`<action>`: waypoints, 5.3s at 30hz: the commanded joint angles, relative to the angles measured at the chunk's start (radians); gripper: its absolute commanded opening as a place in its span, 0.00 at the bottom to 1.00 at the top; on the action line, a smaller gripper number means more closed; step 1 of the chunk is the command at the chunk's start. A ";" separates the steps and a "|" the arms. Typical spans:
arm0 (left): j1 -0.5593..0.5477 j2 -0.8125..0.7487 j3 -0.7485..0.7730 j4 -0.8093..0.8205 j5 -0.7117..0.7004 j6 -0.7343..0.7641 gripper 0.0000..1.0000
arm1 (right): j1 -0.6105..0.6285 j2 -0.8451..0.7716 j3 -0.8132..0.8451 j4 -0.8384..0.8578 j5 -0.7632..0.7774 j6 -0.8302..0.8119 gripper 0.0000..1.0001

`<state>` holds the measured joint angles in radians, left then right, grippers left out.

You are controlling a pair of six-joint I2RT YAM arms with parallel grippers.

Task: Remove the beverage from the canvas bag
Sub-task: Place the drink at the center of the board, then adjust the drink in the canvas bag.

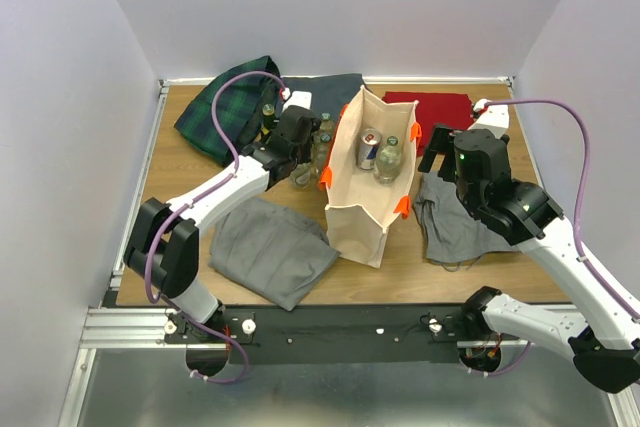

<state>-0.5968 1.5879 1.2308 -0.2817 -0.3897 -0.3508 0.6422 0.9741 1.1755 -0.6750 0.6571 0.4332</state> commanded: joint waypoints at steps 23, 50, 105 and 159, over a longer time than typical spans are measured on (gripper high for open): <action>0.003 0.014 0.016 0.216 -0.060 -0.005 0.00 | 0.005 -0.012 -0.004 0.002 0.018 0.004 1.00; 0.005 -0.003 0.039 0.138 -0.057 -0.025 0.43 | 0.005 -0.014 -0.007 0.003 0.016 0.004 1.00; 0.005 -0.091 0.461 -0.252 0.524 0.136 0.99 | 0.005 -0.084 -0.013 -0.014 0.074 0.062 1.00; -0.181 0.294 0.740 -0.366 0.555 0.131 0.99 | -0.587 0.189 0.073 -0.009 -0.812 -0.203 1.00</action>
<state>-0.7727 1.8759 1.9865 -0.6735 0.1432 -0.2138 0.1402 1.0744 1.1961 -0.7033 0.2256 0.3008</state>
